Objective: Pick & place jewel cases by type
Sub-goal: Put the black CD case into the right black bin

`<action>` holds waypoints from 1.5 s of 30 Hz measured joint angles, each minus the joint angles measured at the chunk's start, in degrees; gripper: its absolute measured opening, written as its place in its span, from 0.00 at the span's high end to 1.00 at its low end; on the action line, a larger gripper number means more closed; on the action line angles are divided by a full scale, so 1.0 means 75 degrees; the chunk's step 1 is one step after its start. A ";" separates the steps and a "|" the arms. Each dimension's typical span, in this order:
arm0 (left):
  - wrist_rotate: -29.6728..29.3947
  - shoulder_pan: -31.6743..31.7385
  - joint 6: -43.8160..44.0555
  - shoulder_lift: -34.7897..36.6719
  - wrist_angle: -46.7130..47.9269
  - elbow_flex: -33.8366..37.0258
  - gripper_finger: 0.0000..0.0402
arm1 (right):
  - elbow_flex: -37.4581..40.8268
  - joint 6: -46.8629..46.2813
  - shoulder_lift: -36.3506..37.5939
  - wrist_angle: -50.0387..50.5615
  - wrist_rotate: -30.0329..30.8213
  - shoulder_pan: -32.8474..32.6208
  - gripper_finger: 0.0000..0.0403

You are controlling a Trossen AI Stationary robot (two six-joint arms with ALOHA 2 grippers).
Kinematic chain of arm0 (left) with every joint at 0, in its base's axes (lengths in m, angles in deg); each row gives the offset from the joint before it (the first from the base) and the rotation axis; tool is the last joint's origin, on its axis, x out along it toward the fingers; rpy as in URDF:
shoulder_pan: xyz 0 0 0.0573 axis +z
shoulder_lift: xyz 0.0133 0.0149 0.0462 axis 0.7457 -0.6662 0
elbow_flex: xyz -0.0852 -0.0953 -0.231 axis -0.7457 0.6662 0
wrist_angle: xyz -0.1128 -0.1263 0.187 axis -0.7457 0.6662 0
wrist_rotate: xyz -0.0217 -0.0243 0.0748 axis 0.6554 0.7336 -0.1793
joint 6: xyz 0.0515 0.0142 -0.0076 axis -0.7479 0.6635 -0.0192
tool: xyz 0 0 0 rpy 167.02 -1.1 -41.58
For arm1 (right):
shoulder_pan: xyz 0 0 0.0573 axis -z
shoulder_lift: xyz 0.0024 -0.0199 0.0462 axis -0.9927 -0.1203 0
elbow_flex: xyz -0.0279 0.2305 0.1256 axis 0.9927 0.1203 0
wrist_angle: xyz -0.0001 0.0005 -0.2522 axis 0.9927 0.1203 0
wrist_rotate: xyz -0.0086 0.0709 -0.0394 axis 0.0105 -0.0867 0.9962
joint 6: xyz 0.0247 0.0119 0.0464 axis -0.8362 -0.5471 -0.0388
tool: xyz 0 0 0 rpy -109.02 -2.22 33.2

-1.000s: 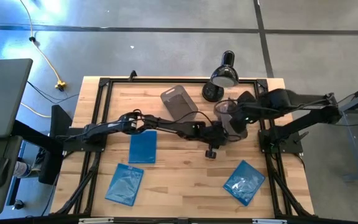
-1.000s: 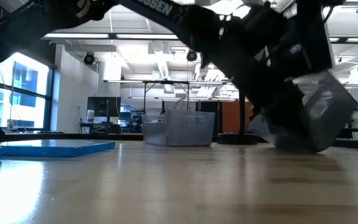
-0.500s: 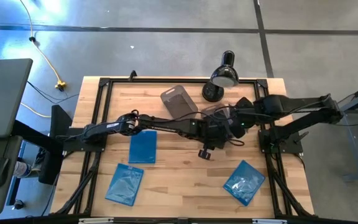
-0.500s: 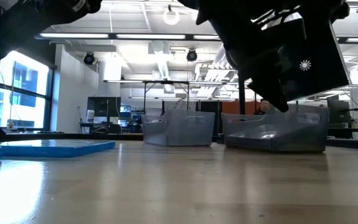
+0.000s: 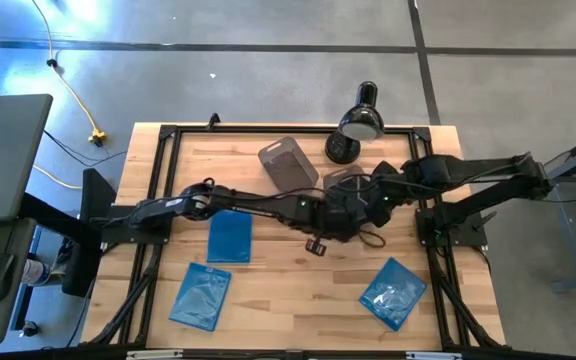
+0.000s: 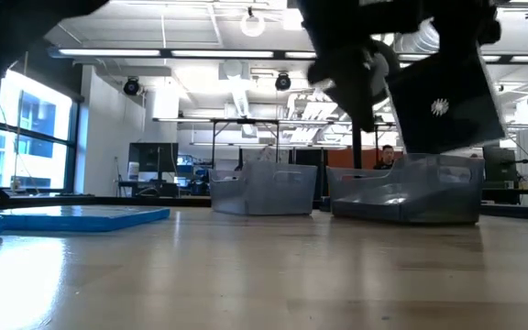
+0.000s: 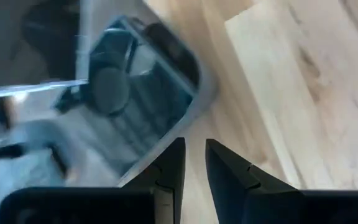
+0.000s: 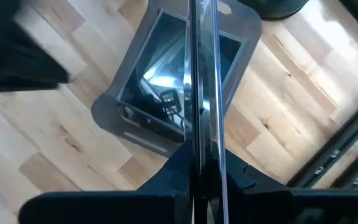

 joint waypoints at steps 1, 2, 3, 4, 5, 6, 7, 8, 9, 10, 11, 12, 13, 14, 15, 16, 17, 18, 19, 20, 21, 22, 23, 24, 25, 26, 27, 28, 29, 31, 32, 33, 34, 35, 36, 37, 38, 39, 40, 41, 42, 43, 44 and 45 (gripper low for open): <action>-0.0223 -0.0081 0.0055 0.0108 0.0298 0.0000 0.85 | 0.0153 0.0032 0.0009 -0.0189 0.0000 0.0037 0.93; -0.0386 -0.0166 0.0164 0.0230 0.0838 0.0006 0.85 | 0.0281 0.0117 0.0007 -0.0369 -0.0011 0.0063 0.94; -0.0515 -0.0238 0.0310 0.0368 0.1273 0.0015 0.85 | 0.0394 0.0240 0.0006 -0.0565 -0.0022 0.0095 0.95; -0.0586 -0.0311 0.0477 0.0519 0.1582 0.0013 0.85 | 0.0459 0.0373 0.0006 -0.0761 -0.0031 0.0124 0.97; -0.0600 -0.0361 0.0712 0.0710 0.1971 0.0012 0.85 | 0.0485 0.0474 0.0006 -0.0969 -0.0051 0.0156 0.97; -0.0592 -0.0412 0.1021 0.0922 0.2500 0.0012 0.85 | 0.0496 0.0577 0.0006 -0.1181 -0.0057 0.0190 0.97; -0.0603 -0.0458 0.1362 0.1076 0.2900 0.0009 0.85 | 0.0481 0.0681 0.0006 -0.1319 -0.0058 0.0222 0.97; -0.0661 -0.0492 0.1742 0.1250 0.3094 -0.0012 0.85 | 0.0448 0.0798 0.0006 -0.1393 -0.0083 0.0264 0.96; -0.0724 -0.0540 0.2169 0.1438 0.3407 -0.0003 0.85 | 0.0407 0.0908 0.0006 -0.1417 -0.0115 0.0315 0.95; -0.0836 -0.0593 0.2578 0.1545 0.3901 0.0003 0.85 | 0.0397 0.1002 0.0006 -0.1440 -0.0141 0.0370 0.94; -0.0984 -0.0644 0.2868 0.1631 0.4137 0.0003 0.85 | 0.0395 0.1015 0.0011 -0.1437 -0.0136 0.0425 0.93; -0.1112 -0.0716 0.3133 0.1781 0.4243 0.0007 0.85 | 0.0395 0.1026 0.0012 -0.1410 -0.0114 0.0483 0.92; -0.1234 -0.0797 0.3334 0.1905 0.4303 0.0069 0.85 | 0.0397 0.1041 0.0004 -0.1380 -0.0121 0.0545 0.93; -0.1248 -0.0884 0.3312 0.2041 0.4338 0.0117 0.85 | 0.0397 0.1116 -0.0024 -0.1370 -0.0168 0.0610 0.93; -0.1166 -0.0988 0.3203 0.2246 0.4352 0.0143 0.85 | 0.0397 0.1252 -0.0037 -0.1384 -0.0266 0.0684 0.95; -0.1013 -0.1091 0.3176 0.2416 0.4320 0.0145 0.85 | 0.0401 0.1392 -0.0061 -0.1401 -0.0419 0.0755 0.96; -0.0886 -0.1193 0.3166 0.2567 0.4303 0.0125 0.85 | 0.0402 0.1502 -0.0116 -0.1400 -0.0570 0.0839 0.97; -0.0830 -0.1308 0.3171 0.2772 0.4337 0.0127 0.85 | 0.0400 0.1615 -0.0144 -0.1400 -0.0741 0.0930 0.97; -0.0805 -0.1411 0.3210 0.2947 0.4339 0.0131 0.85 | 0.0403 0.1699 -0.0171 -0.1403 -0.0891 0.1016 0.97; -0.0826 -0.1508 0.3241 0.3105 0.4297 0.0131 0.85 | 0.0403 0.1782 -0.0270 -0.1406 -0.1035 0.1118 0.96; -0.0866 -0.1617 0.3270 0.3278 0.4322 0.0131 0.85 | 0.0403 0.1854 -0.0313 -0.1365 -0.1188 0.1235 0.95; -0.0951 -0.1716 0.3367 0.3468 0.4344 0.0134 0.85 | 0.0403 0.1936 -0.0359 -0.1336 -0.1305 0.1347 0.94; -0.1041 -0.1799 0.3512 0.3647 0.4315 0.0134 0.85 | 0.0403 0.2028 -0.0491 -0.1326 -0.1428 0.1455 0.92; -0.1114 -0.1890 0.3671 0.3806 0.4323 0.0131 0.85 | 0.0403 0.2124 -0.0590 -0.1303 -0.1573 0.1545 0.90; -0.1227 -0.1978 0.3827 0.3956 0.4336 0.0131 0.85 | 0.0403 0.2244 -0.0700 -0.1311 -0.1719 0.1625 0.90; -0.1293 -0.2065 0.3973 0.4076 0.4328 0.0131 0.85 | 0.0400 0.2398 -0.0870 -0.1360 -0.1838 0.1694 0.90; -0.1340 -0.2146 0.4088 0.4161 0.4326 0.0131 0.85 | 0.0400 0.2549 -0.1008 -0.1437 -0.1997 0.1757 0.91; -0.1387 -0.2215 0.4164 0.4229 0.4326 0.0131 0.85 | 0.0397 0.2707 -0.1119 -0.1545 -0.2122 0.1813 0.92; -0.1399 -0.2281 0.4192 0.4279 0.4328 0.0131 0.85 | 0.0386 0.2853 -0.1249 -0.1686 -0.2190 0.1874 0.94; -0.1408 -0.2393 0.4194 0.4338 0.4320 0.0131 0.85 | 0.0383 0.3128 -0.1433 -0.1950 -0.2493 0.1998 0.97; -0.1399 -0.2451 0.4183 0.4356 0.4326 0.0134 0.85 | 0.0382 0.3209 -0.1512 -0.2051 -0.2603 0.2073 0.98; -0.1384 -0.2483 0.4180 0.4373 0.4319 0.0134 0.85 | 0.0366 0.3300 -0.1570 -0.2079 -0.2693 0.2151 0.98; -0.1363 -0.2488 0.4169 0.4379 0.4319 0.0134 0.85 | 0.0349 0.3393 -0.1598 -0.2075 -0.2775 0.2227 0.98; -0.1315 -0.2496 0.4122 0.4380 0.4323 0.0134 0.85 | 0.0349 0.3460 -0.1610 -0.2041 -0.2824 0.2303 0.96; -0.1251 -0.2527 0.4054 0.4380 0.4319 0.0134 0.85 | 0.0351 0.3535 -0.1615 -0.1989 -0.2870 0.2364 0.94; -0.1237 -0.2520 0.3957 0.4377 0.4317 0.0135 0.85 | 0.0351 0.3600 -0.1620 -0.1921 -0.2872 0.2414 0.91; -0.1248 -0.2512 0.3845 0.4377 0.4320 0.0140 0.85 | 0.0355 0.3633 -0.1626 -0.1839 -0.2860 0.2454 0.87; -0.1276 -0.2512 0.3735 0.4377 0.4320 0.0140 0.85 | 0.0363 0.3662 -0.1630 -0.1749 -0.2852 0.2498 0.83; -0.1304 -0.2511 0.3666 0.4377 0.4320 0.0140 0.85 | 0.0368 0.3733 -0.1632 -0.1684 -0.2851 0.2516 0.78; -0.1335 -0.2509 0.3573 0.4377 0.4320 0.0140 0.85 | 0.0366 0.3839 -0.1632 -0.1640 -0.2842 0.2526 0.75; -0.1427 -0.2509 0.3503 0.4377 0.4320 0.0140 0.85 | 0.0365 0.3961 -0.1632 -0.1577 -0.2841 0.2526 0.71; -0.1544 -0.2509 0.3429 0.4377 0.4317 0.0140 0.85 | 0.0365 0.4045 -0.1632 -0.1516 -0.2831 0.2523 0.67; -0.1671 -0.2509 0.3373 0.4377 0.4320 0.0140 0.85 | 0.0365 0.4096 -0.1632 -0.1509 -0.2776 0.2520 0.65; -0.1754 -0.2509 0.3367 0.4377 0.4320 0.0140 0.85 | 0.0365 0.4141 -0.1632 -0.1519 -0.2717 0.2517 0.62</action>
